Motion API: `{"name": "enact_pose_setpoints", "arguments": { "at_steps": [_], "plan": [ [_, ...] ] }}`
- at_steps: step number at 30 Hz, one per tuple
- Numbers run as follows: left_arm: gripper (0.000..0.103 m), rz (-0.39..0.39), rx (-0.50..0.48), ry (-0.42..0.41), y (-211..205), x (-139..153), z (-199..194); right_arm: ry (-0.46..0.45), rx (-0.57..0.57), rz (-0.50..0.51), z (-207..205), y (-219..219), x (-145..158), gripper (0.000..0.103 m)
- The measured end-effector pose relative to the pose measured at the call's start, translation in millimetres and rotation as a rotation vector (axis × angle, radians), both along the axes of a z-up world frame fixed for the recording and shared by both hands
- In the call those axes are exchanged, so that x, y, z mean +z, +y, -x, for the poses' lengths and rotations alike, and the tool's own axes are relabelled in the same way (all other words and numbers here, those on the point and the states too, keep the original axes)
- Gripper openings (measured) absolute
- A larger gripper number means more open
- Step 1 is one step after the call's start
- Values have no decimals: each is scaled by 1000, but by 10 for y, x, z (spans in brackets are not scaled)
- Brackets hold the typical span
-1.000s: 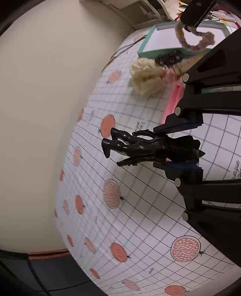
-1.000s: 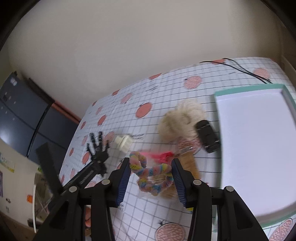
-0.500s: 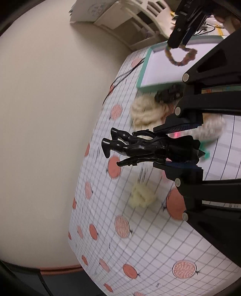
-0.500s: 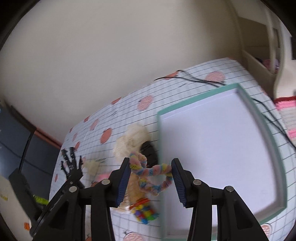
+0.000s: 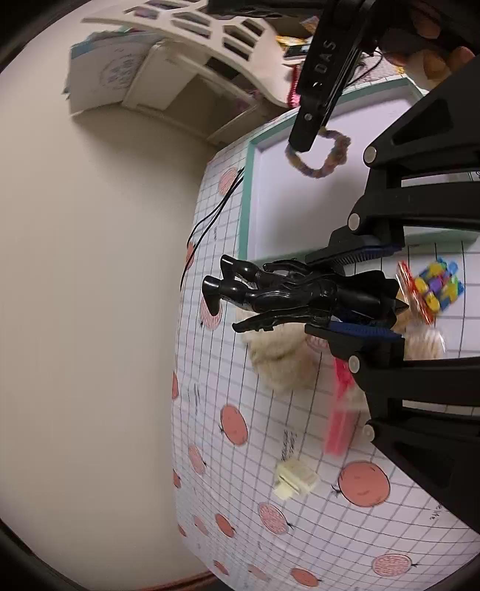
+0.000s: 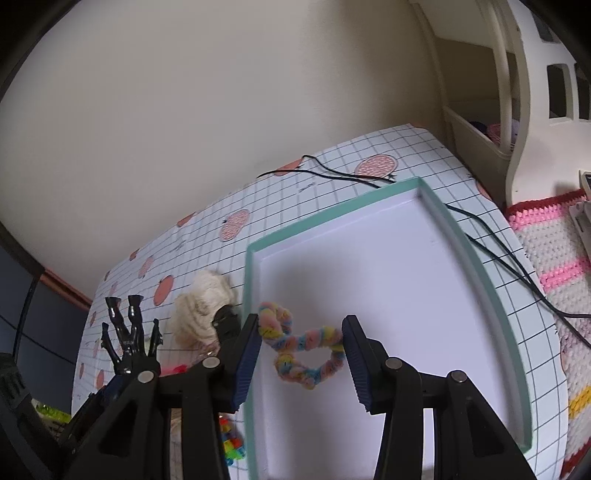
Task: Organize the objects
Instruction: 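Carry both items into the white tray and open both tools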
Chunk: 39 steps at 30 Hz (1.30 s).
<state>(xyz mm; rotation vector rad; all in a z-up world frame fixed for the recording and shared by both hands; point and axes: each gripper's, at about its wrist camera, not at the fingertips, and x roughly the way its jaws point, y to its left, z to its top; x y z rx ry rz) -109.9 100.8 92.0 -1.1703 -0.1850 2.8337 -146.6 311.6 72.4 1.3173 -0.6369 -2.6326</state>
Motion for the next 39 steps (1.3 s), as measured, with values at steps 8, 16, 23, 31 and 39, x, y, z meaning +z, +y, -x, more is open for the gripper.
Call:
{"name": "enact_pose_setpoints", "arguments": {
  "at_steps": [8,16,23,31,39],
  "plan": [
    [31,22,-53,-20,335,-87,213,29,-28,-61,91,97,20,48],
    [31,1,-61,-53,605,-207,496,12,-91,-36,140,371,-89,48],
    [31,36,-85,-75,830,-321,589,-28,-101,-49,137,459,-222,48],
    [31,52,-103,-132,938,-484,595,-45,-93,-63,150,414,-237,49],
    [31,55,-107,-140,928,-498,575,-53,-81,-88,160,383,-224,50]
  ]
}}
